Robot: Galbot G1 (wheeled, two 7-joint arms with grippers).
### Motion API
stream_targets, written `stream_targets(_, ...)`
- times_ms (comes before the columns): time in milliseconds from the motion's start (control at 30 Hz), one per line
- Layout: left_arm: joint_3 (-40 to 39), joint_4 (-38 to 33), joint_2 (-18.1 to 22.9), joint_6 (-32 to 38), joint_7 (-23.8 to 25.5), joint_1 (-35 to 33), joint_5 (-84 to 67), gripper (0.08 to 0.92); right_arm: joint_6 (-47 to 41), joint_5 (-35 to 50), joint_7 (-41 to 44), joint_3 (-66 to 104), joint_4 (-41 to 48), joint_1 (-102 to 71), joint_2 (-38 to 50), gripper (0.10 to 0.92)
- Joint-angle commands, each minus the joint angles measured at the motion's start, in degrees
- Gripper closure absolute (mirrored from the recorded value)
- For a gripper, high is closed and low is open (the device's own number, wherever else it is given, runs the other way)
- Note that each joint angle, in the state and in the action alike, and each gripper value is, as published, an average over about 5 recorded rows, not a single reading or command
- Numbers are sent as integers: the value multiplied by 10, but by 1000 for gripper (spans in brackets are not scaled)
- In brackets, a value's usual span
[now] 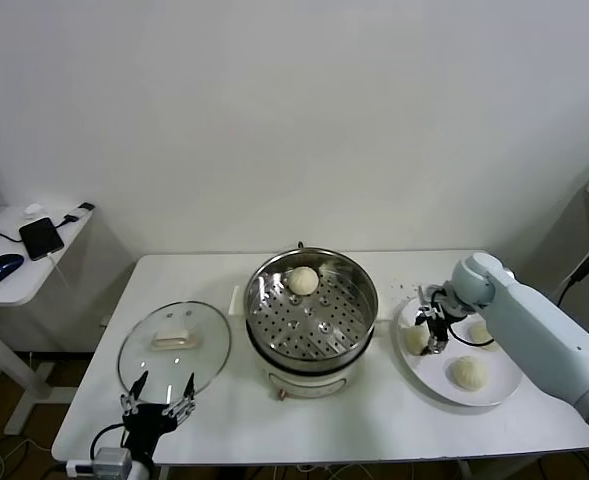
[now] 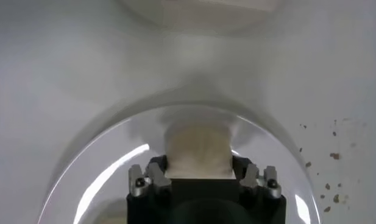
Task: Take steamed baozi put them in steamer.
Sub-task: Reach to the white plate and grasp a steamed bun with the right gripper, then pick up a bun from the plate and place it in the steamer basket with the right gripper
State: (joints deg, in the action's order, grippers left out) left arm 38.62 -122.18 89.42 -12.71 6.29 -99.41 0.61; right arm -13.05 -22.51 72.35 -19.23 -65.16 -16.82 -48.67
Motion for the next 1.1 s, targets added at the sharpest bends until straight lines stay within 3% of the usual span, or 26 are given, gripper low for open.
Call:
stream_targets(33, -1, 0, 0, -1, 0, 1, 0, 177, -2, 10, 2, 1, -5, 7, 9, 467)
stream_targets(267, -9, 0, -1, -1, 1, 8, 2, 177, -27, 86, 20, -76, -57, 114, 81, 499)
stream_targets(567, -20, -6, -1, -4, 2, 25, -1, 177, -121, 327, 50, -331, -152, 400, 150, 498)
stream_targets(800, -20, -15, -3, -4, 2, 32, -2, 177, -188, 454, 40, -451, -160, 544, 82, 499)
stream_targets(1100, -16, -26, -5, -8, 2, 41, -3, 177, -245, 549, -16, -507, -111, 575, -87, 499)
